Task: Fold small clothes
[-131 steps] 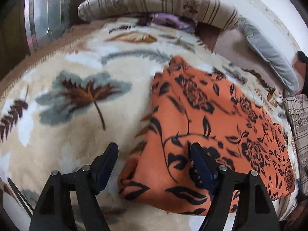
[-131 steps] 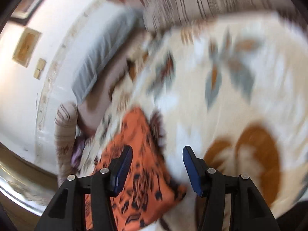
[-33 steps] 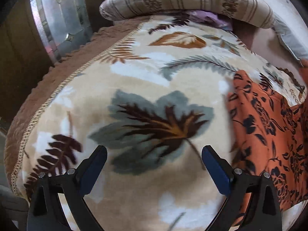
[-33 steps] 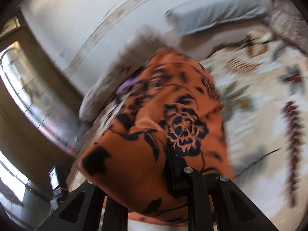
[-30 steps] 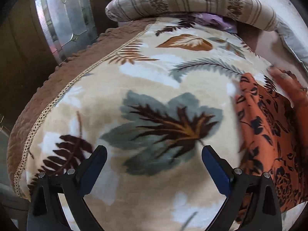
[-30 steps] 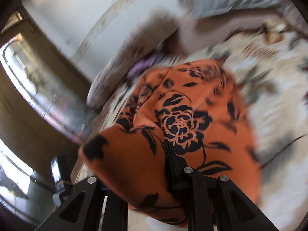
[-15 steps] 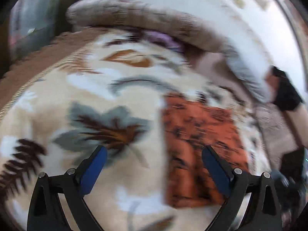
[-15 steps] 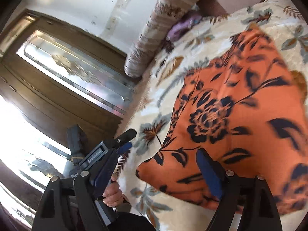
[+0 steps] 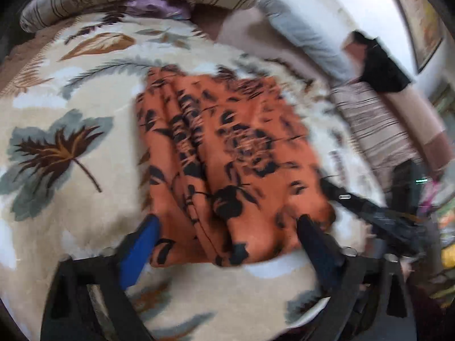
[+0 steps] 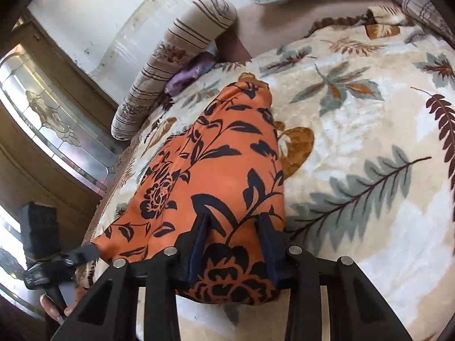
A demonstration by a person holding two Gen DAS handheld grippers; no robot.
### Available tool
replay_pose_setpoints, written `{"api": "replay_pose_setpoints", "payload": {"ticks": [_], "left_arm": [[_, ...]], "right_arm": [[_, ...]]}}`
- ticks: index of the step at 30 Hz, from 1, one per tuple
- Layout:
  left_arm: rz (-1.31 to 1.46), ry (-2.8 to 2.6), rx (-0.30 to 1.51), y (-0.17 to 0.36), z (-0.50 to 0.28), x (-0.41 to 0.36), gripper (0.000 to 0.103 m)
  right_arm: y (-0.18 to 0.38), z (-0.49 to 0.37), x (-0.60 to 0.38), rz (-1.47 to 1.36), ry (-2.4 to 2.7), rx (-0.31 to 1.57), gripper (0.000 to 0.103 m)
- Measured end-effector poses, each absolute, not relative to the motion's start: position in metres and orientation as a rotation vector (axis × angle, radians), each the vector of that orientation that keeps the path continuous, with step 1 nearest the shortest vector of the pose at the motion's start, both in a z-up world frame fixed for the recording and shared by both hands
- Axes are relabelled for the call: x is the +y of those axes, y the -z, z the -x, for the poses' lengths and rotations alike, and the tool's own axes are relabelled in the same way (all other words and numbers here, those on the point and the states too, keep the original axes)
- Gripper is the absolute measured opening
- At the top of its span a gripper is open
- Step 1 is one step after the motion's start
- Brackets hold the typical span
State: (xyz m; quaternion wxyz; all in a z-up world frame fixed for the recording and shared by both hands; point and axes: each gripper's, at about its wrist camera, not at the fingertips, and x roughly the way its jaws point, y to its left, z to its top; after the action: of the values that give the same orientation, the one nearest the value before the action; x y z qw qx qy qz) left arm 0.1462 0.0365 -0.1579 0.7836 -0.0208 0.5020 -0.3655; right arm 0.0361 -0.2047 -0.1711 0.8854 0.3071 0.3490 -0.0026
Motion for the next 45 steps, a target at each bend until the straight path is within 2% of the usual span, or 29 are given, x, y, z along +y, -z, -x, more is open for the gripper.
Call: {"api": "replay_pose_setpoints", "payload": {"ticks": [1,2,3,5,11,14,17,23,26,28,29,30,34,40,42,43,45], "left_arm": [[-0.007,0.750,1.063,0.158,-0.146,0.032,0.062],[-0.016,0.740,1.046,0.157,-0.145,0.033,0.046],[0.023,0.750,1.035,0.153,-0.148,0.037,0.036],[0.117,0.758,1.030,0.149,-0.154,0.046,0.026],[0.120,0.670,0.999,0.148,-0.164,0.051,0.017],[0.033,0.676,1.066,0.163,-0.166,0.043,0.022],[0.007,0.683,1.035,0.159,-0.162,0.041,0.024],[0.015,0.667,1.038,0.161,-0.163,0.043,0.030],[0.014,0.661,1.036,0.161,-0.163,0.044,0.031],[0.008,0.660,1.030,0.161,-0.162,0.043,0.033],[0.007,0.659,1.029,0.161,-0.161,0.042,0.034],[0.001,0.656,1.027,0.161,-0.161,0.042,0.034],[-0.033,0.641,1.016,0.159,-0.159,0.039,0.036],[-0.071,0.618,1.005,0.157,-0.158,0.037,0.039],[-0.115,0.568,0.985,0.157,-0.157,0.036,0.059],[-0.130,0.547,0.979,0.157,-0.157,0.036,0.063],[-0.119,0.541,0.983,0.157,-0.159,0.037,0.065]], "right_arm": [[0.170,-0.037,-0.203,-0.616,0.005,0.733,0.039],[0.169,-0.041,-0.201,-0.602,-0.005,0.743,0.039],[0.169,-0.043,-0.202,-0.602,-0.017,0.752,0.039],[0.171,-0.048,-0.197,-0.607,-0.034,0.761,0.039],[0.178,-0.058,-0.178,-0.558,-0.071,0.778,0.040],[0.176,-0.063,-0.172,-0.484,-0.079,0.808,0.040],[0.160,-0.074,-0.182,-0.462,-0.100,0.900,0.039],[0.108,-0.108,-0.204,-0.425,-0.031,0.774,0.040],[0.129,-0.157,-0.208,-0.411,0.033,0.876,0.040],[0.168,-0.196,-0.213,-0.418,0.064,1.043,0.047],[0.177,-0.204,-0.217,-0.429,0.070,1.063,0.053],[0.180,-0.210,-0.221,-0.444,0.067,1.050,0.056],[0.164,-0.226,-0.224,-0.426,0.116,1.058,0.057],[0.138,-0.242,-0.178,-0.360,-0.082,1.000,0.057],[0.144,-0.255,-0.162,-0.340,-0.110,1.027,0.057],[0.151,-0.264,-0.155,-0.323,-0.113,1.047,0.056],[0.169,-0.283,-0.147,-0.311,-0.094,1.093,0.057]]}}
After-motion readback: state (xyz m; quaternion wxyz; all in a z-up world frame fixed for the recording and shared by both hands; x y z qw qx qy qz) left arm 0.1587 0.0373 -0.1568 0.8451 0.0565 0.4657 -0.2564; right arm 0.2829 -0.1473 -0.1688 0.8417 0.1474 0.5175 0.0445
